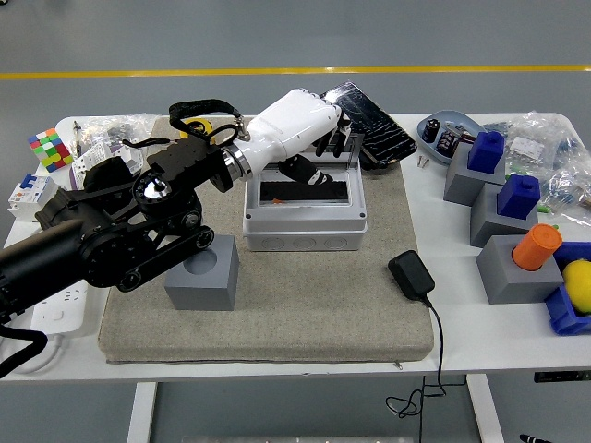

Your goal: Fetch the battery,place it into the box,close the lid of the box

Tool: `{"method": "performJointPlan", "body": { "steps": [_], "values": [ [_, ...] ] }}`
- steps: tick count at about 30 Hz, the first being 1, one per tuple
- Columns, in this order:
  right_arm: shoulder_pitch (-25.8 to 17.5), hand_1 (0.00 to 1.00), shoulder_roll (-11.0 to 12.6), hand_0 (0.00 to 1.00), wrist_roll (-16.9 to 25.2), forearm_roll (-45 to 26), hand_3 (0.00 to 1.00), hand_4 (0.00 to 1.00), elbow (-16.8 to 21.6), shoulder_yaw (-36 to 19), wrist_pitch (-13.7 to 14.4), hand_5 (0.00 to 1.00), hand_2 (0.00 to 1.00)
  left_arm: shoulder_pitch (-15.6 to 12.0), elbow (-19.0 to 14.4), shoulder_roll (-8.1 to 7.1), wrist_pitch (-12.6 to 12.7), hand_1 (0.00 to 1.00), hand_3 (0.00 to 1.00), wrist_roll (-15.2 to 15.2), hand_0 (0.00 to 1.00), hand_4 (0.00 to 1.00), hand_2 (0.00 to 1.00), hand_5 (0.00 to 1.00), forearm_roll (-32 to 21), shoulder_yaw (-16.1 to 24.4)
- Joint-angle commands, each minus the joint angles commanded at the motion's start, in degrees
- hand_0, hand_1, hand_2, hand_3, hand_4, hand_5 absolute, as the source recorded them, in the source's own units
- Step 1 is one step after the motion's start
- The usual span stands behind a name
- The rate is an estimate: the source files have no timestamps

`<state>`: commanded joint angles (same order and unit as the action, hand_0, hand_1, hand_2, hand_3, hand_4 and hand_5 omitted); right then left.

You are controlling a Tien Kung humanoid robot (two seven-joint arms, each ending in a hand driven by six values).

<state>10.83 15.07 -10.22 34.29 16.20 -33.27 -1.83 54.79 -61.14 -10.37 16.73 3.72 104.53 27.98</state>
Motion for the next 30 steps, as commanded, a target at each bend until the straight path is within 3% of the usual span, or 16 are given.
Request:
{"method": "performJointPlan", "body": {
  "steps": [3,4,9,10,14,21,22,30],
  "values": [
    [0.04,0.678,-0.04,0.672,0.00,0.01,0.550,0.921,0.10,0.07,0.00,0.531,0.703,-0.19,1.91,0.89,-0.94,0.571,0.587,-1.59,0.346,0.998,0.578,0.334,-2.95,1.91],
    [0.06,0.678,-0.04,0.672,-0.01,0.02,0.550,0.920,0.12,0.09,0.01,0.532,0.703,-0.10,2.67,1.17,-1.32,0.856,0.847,-2.15,0.728,0.998,0.844,0.650,-4.02,2.14],
    [0.08,0.678,-0.03,0.672,-0.05,-0.09,0.550,0.920,0.10,0.33,0.00,0.532,0.703,0.41,5.97,2.00,-3.93,0.856,0.847,-5.79,0.728,0.998,0.844,0.650,-8.72,1.73],
    [0.09,0.678,-0.06,0.673,-0.06,-0.15,0.550,0.920,0.04,0.44,0.00,0.531,0.703,0.22,6.57,2.21,-4.85,0.929,0.952,-6.92,0.754,0.998,0.937,0.687,-9.32,2.09],
    [0.07,0.678,-0.23,0.673,-0.06,-0.24,0.550,0.920,0.01,0.57,-0.02,0.531,0.703,-0.62,6.92,2.43,-8.00,0.929,0.952,-10.82,0.754,0.998,0.937,0.687,-11.80,3.11],
    [-0.17,0.677,-0.18,0.672,-0.02,-0.08,0.549,0.921,0.20,0.09,0.02,0.532,0.703,-2.02,1.96,1.14,-11.79,0.902,0.944,-15.53,0.732,0.998,0.909,0.719,-13.11,2.89],
    [-0.20,0.677,-0.16,0.672,-0.04,-0.13,0.549,0.921,0.15,0.12,0.02,0.532,0.702,-2.38,1.06,1.05,-11.91,0.835,0.892,-15.72,0.679,0.998,0.847,0.717,-12.98,3.21],
    [-0.27,0.678,-0.29,0.671,-0.04,-0.16,0.549,0.921,0.17,0.04,0.04,0.531,0.702,-4.08,-3.57,1.42,-14.68,0.828,0.886,-19.97,0.664,0.998,0.832,0.720,-11.02,3.97]
  ]
}}
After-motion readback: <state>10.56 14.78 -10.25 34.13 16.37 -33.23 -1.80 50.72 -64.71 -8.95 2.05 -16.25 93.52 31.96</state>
